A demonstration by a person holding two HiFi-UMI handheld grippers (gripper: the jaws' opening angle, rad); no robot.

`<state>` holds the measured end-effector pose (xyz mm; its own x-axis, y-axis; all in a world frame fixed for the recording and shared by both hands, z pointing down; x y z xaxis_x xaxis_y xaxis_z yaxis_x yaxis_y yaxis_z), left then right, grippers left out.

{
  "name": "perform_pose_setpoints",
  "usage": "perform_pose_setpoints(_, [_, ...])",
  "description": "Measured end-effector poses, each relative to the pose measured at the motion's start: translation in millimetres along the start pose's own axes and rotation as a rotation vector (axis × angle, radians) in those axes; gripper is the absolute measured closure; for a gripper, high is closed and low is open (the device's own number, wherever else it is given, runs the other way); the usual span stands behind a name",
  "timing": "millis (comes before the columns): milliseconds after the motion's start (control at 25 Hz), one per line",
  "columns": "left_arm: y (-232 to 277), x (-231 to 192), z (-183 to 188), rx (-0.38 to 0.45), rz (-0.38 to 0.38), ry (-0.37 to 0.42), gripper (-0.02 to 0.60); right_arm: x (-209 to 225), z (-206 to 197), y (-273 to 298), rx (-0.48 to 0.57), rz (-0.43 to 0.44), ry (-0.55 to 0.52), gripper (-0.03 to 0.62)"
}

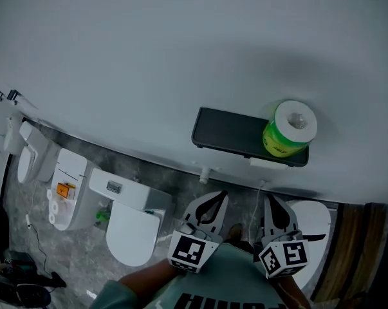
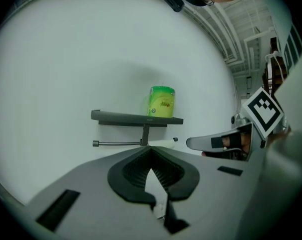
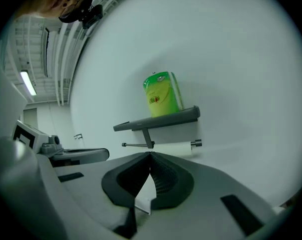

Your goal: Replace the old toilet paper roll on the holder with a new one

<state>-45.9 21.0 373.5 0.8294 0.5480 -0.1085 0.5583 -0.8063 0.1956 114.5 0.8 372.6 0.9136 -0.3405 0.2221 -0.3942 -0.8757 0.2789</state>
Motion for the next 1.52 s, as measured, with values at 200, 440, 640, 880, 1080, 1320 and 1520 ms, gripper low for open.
perform_pose_setpoints(200, [24.2, 4.2, 3.5, -0.009, 0.055, 0.004, 0.578, 23.6, 6.3, 17.2, -0.007, 0.058, 0.036, 0.592])
perform_pose_setpoints(440, [42.6, 8.3, 1.9, -0.047, 0.098, -0.012, 0.578, 42.4, 6.1, 33.3, -0.028, 0.12, 0.096, 0.592])
perform_pose_setpoints(640, [54.6, 11.0, -0.5, -0.083, 0.115, -0.02, 0.578, 49.9, -1.4, 42.3, -0.065, 0.206, 0.204, 0.586])
perform_pose_setpoints(880, [61.6, 5.8, -12.2, -0.118, 0.098, -0.022, 0.577, 52.7, -20.1, 59.7, -0.135, 0.304, 0.461, 0.463])
perform_pose_setpoints(1080, [59.7, -8.1, -11.8, -0.14, 0.044, -0.003, 0.578, 53.0, -29.0, 76.9, -0.128, 0.319, 0.798, 0.373])
perform_pose_setpoints(1320, [60.6, -23.1, -12.4, -0.152, -0.044, 0.022, 0.577, 51.9, -34.0, 90.6, -0.035, 0.298, 1.072, 0.352])
perform_pose_setpoints(1520, [59.1, -32.5, -7.7, -0.151, -0.073, 0.044, 0.578, 49.4, -31.3, 101.9, -0.001, 0.291, 1.145, 0.352])
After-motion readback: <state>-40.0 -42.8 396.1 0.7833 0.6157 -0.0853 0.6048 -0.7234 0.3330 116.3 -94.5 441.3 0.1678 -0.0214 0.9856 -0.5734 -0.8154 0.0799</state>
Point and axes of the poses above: the fingertips, and each gripper's own axes: y forward along the fingers, x to its right, z out of its top, the point moved 6 cm from there along -y, backward along the fingers, and after that the axes turned 10 degrees about -z, right-handed, at the moved point
